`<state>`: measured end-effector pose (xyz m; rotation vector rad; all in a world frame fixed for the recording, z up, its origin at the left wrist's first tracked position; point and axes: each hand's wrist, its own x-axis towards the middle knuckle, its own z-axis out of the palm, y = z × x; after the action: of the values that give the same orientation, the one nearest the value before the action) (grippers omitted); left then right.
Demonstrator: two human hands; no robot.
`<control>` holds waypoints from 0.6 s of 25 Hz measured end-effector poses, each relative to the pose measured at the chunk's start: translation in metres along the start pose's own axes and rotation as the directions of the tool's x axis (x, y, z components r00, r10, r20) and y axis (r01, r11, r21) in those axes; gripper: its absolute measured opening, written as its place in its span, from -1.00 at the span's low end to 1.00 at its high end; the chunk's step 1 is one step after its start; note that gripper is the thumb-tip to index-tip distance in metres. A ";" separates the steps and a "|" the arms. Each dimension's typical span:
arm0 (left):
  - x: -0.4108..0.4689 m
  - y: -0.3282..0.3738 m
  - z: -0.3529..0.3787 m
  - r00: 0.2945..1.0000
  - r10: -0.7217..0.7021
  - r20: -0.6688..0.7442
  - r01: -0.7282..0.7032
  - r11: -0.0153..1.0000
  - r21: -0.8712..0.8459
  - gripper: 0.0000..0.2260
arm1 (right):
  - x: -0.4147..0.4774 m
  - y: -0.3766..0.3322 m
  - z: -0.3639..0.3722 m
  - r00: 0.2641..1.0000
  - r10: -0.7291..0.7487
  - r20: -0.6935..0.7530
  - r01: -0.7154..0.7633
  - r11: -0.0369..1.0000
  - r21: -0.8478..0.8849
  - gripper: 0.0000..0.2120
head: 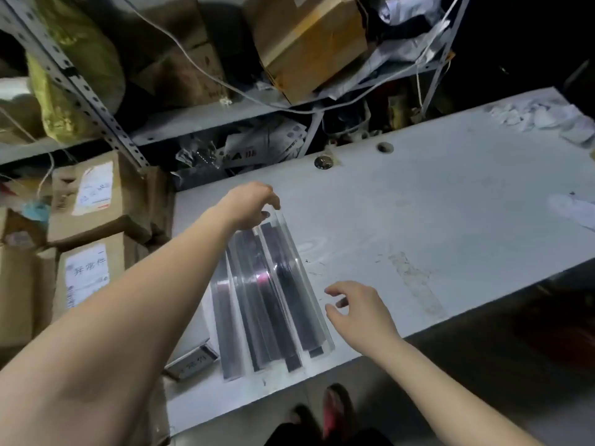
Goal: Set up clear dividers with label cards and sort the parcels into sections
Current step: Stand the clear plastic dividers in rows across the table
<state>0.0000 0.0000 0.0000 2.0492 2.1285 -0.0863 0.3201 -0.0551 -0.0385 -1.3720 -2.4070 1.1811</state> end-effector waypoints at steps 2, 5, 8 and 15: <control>0.017 -0.010 0.004 0.999 0.041 0.023 -0.042 0.999 0.033 -0.75 | 0.006 0.007 0.010 0.998 0.061 -0.007 -0.061 0.998 0.010 -0.72; 0.032 -0.025 0.019 0.995 0.085 0.051 -0.088 0.995 0.048 -0.74 | 0.001 0.020 0.032 0.994 0.109 0.017 -0.109 0.994 0.014 -0.71; 0.044 -0.040 0.029 0.985 0.173 0.022 -0.174 0.985 0.008 -0.78 | 0.006 0.022 0.044 0.985 0.169 -0.030 -0.167 0.984 0.060 -0.73; 0.061 -0.053 0.035 0.940 0.340 -0.009 -0.340 0.939 -0.045 -0.93 | -0.001 0.013 0.050 0.964 0.246 -0.100 -0.235 0.966 0.108 -0.83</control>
<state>-0.0509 0.0522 -0.0495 2.3527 1.7253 0.0131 0.3065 -0.0810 -0.0814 -1.6892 -2.1249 1.2176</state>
